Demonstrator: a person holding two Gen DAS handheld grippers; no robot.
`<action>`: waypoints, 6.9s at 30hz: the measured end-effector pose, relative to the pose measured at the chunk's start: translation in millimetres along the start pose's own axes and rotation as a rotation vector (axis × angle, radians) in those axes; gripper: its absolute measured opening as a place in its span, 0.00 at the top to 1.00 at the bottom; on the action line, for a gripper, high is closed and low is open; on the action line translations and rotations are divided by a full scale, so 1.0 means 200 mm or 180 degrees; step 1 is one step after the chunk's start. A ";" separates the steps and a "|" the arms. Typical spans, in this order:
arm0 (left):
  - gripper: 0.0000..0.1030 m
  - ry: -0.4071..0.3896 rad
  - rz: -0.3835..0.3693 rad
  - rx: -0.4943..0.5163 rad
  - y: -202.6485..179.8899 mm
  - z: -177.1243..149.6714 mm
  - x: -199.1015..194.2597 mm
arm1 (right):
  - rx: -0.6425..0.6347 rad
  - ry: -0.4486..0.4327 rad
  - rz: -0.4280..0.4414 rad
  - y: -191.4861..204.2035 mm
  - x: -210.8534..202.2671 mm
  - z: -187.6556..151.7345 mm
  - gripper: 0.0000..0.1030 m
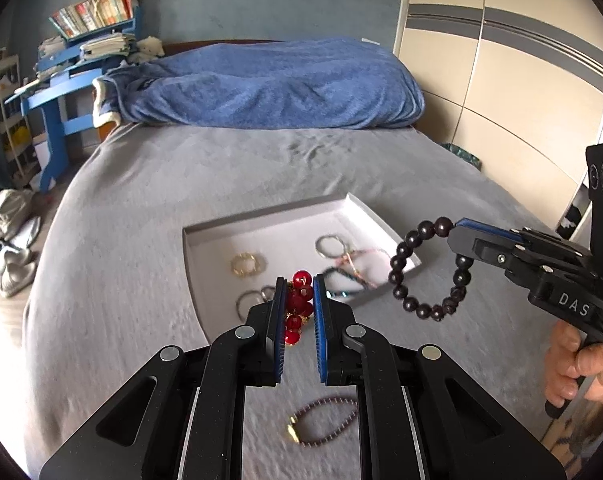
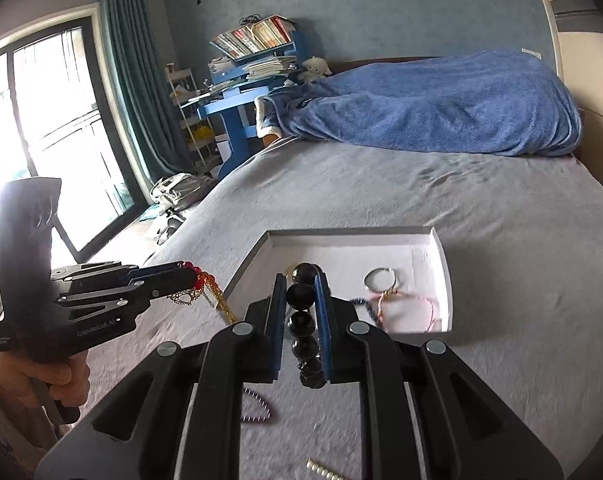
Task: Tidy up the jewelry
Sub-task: 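Carry both pieces into the tray and open both tools, then move both open tools back to the last two pieces, then grasp the dark red bead bracelet with the left tool while the right tool grasps the pearl hair pin, then carry the bracelet and pearl pin into the tray, open both tools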
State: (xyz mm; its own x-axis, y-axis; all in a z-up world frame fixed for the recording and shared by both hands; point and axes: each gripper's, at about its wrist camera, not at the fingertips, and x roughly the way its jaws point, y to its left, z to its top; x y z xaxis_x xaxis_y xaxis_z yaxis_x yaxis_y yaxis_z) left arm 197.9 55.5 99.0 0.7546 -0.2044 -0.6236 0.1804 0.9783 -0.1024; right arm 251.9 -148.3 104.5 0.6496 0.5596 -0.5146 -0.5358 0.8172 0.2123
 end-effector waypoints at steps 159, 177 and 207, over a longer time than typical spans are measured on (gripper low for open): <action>0.66 0.0778 0.0206 0.0177 -0.15 -0.68 0.39 | -0.0045 0.1017 -0.0359 -0.09 0.18 -0.80 0.94; 0.94 0.0679 0.0136 0.0188 -0.20 -0.68 0.33 | 0.0015 0.1026 -0.0347 -0.09 0.17 -0.78 0.94; 0.94 0.0022 -0.0308 -0.0103 -0.13 -0.24 0.09 | 0.0251 0.0617 -0.0227 -0.14 0.12 -0.32 0.94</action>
State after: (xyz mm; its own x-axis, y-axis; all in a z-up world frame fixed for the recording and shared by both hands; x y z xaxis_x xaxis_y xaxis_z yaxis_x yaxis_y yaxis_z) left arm 176.6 28.3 52.2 0.7304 -0.2977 -0.6148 0.2315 0.9546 -0.1873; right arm 248.5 -167.1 32.7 0.5646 0.4693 -0.6790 -0.4435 0.8663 0.2300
